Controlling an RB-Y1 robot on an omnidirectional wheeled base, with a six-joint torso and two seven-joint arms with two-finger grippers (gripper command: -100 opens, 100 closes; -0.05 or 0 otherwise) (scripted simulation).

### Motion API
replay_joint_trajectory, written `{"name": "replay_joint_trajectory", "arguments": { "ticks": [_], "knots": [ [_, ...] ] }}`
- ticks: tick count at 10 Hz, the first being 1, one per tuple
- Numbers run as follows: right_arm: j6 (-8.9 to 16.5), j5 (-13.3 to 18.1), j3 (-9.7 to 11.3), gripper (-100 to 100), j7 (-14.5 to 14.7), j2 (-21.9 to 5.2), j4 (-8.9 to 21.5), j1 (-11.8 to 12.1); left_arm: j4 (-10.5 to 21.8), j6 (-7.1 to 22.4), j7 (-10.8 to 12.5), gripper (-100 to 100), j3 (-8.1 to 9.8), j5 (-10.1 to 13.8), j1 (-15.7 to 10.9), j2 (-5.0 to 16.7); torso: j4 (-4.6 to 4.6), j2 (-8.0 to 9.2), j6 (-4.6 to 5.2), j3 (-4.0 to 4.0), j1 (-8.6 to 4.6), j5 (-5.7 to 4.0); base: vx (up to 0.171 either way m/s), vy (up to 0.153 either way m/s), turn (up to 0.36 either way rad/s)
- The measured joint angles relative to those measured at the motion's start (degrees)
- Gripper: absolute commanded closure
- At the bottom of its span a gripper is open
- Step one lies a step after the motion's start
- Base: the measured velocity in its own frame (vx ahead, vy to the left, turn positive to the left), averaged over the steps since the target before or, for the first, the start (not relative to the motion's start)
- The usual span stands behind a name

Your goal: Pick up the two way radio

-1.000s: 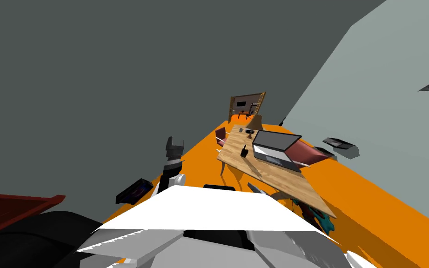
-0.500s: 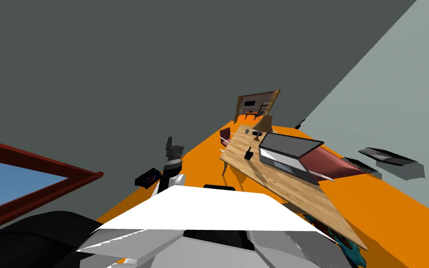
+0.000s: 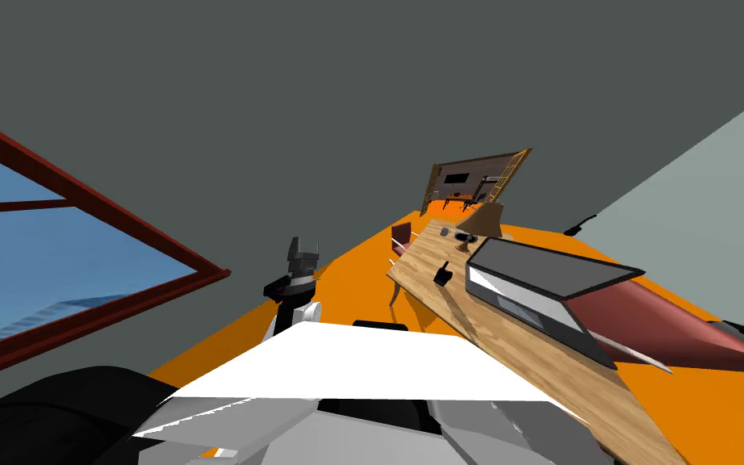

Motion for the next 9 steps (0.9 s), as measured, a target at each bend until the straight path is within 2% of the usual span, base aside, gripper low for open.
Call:
{"name": "replay_joint_trajectory", "arguments": {
  "ticks": [1, 2, 4, 8, 9],
  "knots": [
    [0.3, 0.8, 0.0, -100, -0.5, -1.4, 0.3, 0.5, 0.0, 0.0, 0.0, 0, 0.01, 0.0, 0.0, 0.0, 0.00, -0.01, 0.10, 0.00, 0.02, 0.00, -0.014, -0.038, 0.322],
    [0.9, 1.9, -0.5, -100, -1.5, -3.4, -0.1, 2.2, 0.0, 0.0, 0.0, 0, 0.00, 0.0, 0.0, 0.0, -0.01, -0.02, 0.02, -0.01, 0.06, 0.02, -0.014, -0.041, 0.183],
    [0.3, 3.3, -1.2, -100, -2.3, -6.3, 2.3, 3.1, 0.0, 0.0, 0.0, 0, 0.00, 0.0, 0.0, 0.0, -0.01, -0.05, 0.03, -0.03, 0.02, 0.01, -0.011, -0.046, 0.276],
    [1.6, 6.8, -0.8, -100, -5.0, -12.4, 4.3, 4.4, 0.0, 0.0, 0.0, 0, 0.01, 0.0, 0.0, 0.0, -0.02, -0.12, 0.05, -0.07, 0.04, 0.00, -0.005, -0.044, 0.277],
    [1.8, 7.2, -1.3, -100, -5.4, -13.6, 4.7, 5.1, 0.0, 0.0, 0.0, 0, 0.01, 0.0, 0.0, 0.0, -0.02, -0.11, 0.10, -0.06, 0.07, 0.01, -0.009, -0.043, 0.352]
  ]
}}
